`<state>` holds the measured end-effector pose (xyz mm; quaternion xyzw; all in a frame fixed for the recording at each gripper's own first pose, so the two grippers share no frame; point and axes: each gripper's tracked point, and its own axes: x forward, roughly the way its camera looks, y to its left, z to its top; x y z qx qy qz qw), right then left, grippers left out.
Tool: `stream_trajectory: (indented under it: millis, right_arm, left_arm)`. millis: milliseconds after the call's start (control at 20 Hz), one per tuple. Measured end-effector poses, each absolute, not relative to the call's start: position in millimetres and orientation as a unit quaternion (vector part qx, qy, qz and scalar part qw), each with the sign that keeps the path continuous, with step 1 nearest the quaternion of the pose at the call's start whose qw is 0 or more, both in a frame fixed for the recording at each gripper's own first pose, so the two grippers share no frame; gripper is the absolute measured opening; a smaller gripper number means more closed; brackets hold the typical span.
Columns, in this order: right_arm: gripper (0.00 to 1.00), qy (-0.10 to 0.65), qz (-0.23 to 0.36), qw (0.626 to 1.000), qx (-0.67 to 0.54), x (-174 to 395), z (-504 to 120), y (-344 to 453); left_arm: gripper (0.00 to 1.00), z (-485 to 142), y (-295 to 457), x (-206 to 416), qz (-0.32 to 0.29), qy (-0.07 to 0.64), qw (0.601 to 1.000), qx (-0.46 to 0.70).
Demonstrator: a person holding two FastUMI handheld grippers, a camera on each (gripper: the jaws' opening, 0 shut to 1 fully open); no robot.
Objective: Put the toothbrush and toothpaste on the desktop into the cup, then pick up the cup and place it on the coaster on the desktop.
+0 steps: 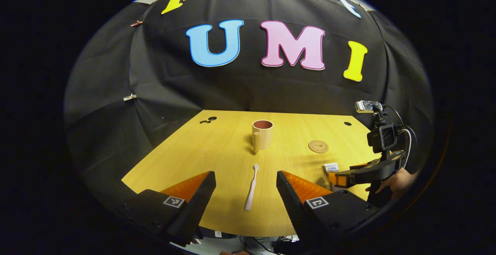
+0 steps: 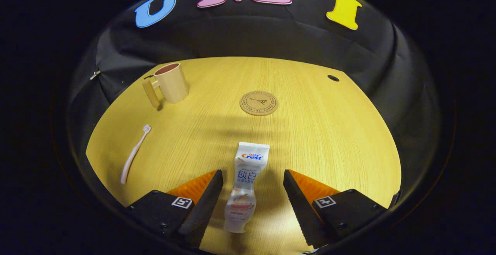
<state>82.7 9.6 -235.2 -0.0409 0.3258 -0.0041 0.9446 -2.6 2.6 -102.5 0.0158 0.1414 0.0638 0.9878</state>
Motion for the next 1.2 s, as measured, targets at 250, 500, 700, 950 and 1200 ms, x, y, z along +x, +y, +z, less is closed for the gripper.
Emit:
stream_trajectory:
  millis: [250, 500, 700, 950, 1200]
  right_arm:
    - [0.97, 0.353, -0.003, 0.935, -0.037, 87, -251, 9]
    - [0.79, 0.369, 0.004, 0.929, -0.028, 87, -260, 12]
    - [0.53, 0.381, 0.012, 0.924, -0.037, 87, -261, 18]
    - [0.31, 0.395, 0.031, 0.917, -0.039, 85, -261, 18]
    - [0.14, 0.385, 0.039, 0.921, -0.045, 73, -248, -2]
  left_arm:
    - [0.98, -109, 5, 0, 0.078, 0.152, 0.985, 0.001]
    - [0.98, -112, 5, 2, 0.087, 0.157, 0.984, -0.007]
    - [0.98, -117, 5, 4, 0.091, 0.164, 0.982, -0.006]
    - [0.93, -135, 7, 11, 0.089, 0.185, 0.978, -0.019]
    - [0.98, -156, 12, 39, 0.062, 0.218, 0.974, -0.02]
